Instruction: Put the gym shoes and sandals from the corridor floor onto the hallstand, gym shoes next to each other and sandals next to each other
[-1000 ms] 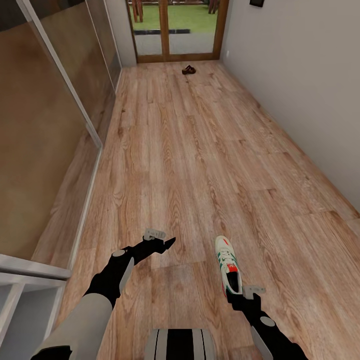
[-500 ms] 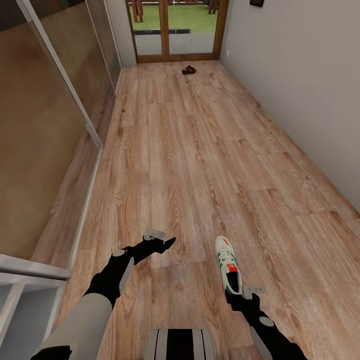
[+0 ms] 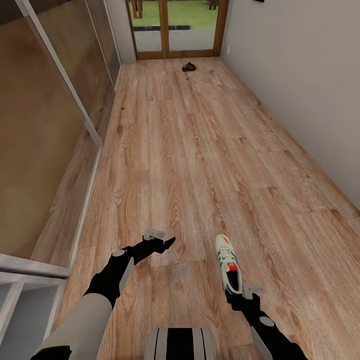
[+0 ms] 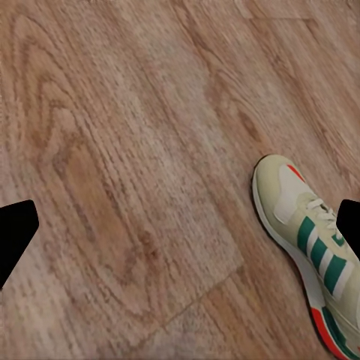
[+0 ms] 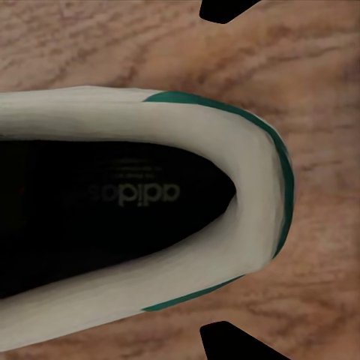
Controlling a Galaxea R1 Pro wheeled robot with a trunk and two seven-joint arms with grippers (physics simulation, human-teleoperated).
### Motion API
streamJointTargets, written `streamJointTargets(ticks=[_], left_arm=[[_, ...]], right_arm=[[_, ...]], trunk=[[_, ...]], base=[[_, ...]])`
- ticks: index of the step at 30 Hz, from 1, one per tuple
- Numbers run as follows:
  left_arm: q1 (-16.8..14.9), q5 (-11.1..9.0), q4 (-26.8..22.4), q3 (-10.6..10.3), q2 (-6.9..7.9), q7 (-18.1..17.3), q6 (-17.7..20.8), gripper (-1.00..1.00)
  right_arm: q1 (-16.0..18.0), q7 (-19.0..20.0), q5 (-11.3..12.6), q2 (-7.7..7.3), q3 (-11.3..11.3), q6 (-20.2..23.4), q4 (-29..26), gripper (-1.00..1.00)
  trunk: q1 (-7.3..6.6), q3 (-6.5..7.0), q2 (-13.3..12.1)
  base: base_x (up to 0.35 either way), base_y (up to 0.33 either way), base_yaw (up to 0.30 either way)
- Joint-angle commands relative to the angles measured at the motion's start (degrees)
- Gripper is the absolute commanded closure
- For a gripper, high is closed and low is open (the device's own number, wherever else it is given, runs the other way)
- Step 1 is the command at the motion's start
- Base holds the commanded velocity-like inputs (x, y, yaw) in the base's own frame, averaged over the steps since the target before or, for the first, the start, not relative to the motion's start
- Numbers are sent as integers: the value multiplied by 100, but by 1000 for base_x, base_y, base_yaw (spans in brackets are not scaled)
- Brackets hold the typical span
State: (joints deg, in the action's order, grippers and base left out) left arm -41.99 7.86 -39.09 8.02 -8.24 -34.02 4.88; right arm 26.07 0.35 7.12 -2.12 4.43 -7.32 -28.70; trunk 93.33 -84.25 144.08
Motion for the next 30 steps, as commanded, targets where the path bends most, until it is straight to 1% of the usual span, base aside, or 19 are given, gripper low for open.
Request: streamJointTargets(ticks=[1,30], left_arm=[[-2,51,-9,49,-11,-52,35,-100],[-2,49,-3,50,-19,-60,46,-100]], right_arm=[[3,2,61,-7,35,-24,5,-100],[3,8,58,-8,7,-24,5,-100]], trunk=[[-1,-4,1],[-1,-4,1]], base=[[0,0,0],[22,0,0]])
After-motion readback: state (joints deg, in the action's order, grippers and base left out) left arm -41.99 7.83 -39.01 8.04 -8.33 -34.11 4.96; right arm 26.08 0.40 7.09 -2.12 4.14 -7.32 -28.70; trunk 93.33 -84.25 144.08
